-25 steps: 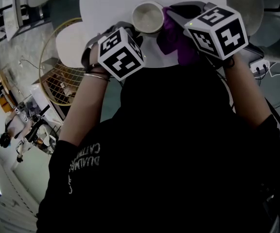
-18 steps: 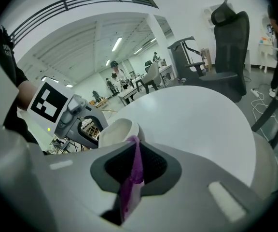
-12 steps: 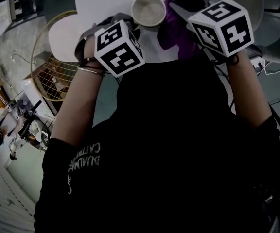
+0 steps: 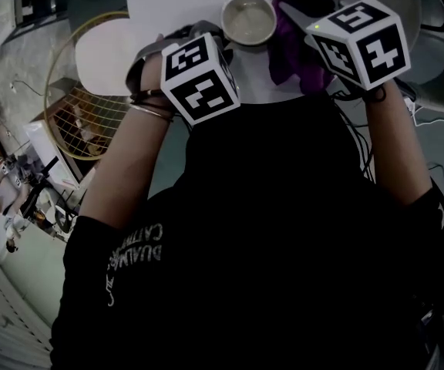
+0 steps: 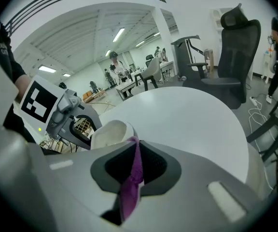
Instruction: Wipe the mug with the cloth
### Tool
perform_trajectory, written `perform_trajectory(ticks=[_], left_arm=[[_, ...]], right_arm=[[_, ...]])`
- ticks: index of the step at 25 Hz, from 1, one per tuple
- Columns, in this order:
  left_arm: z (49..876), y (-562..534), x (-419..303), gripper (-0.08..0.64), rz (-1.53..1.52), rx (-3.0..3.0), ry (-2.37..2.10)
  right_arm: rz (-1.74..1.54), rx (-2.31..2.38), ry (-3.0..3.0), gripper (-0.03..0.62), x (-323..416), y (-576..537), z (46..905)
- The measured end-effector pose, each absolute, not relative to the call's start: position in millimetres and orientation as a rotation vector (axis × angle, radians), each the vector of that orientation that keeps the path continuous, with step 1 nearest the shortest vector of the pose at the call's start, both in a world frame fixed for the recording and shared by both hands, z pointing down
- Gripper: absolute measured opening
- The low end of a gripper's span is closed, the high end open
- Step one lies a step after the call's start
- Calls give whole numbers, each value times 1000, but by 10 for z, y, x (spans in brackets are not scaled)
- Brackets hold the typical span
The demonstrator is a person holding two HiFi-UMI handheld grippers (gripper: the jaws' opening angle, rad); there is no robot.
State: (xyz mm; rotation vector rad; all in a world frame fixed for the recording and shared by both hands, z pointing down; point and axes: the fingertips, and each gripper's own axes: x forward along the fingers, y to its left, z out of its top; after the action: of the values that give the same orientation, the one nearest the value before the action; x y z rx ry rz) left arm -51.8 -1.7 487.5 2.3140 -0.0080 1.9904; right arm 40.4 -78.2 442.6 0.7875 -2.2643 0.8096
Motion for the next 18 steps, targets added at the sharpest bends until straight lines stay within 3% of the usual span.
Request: perform_trajectory(ticks=[14,18], left_arm=[[5023,177,-431,103,2005,2374,172],[4710,-176,-590,103,1979,2383,227]], right_arm=[[774,746,-2125,25,451,-766,4619],[777,712,-2064,25,269,-1166,4332]])
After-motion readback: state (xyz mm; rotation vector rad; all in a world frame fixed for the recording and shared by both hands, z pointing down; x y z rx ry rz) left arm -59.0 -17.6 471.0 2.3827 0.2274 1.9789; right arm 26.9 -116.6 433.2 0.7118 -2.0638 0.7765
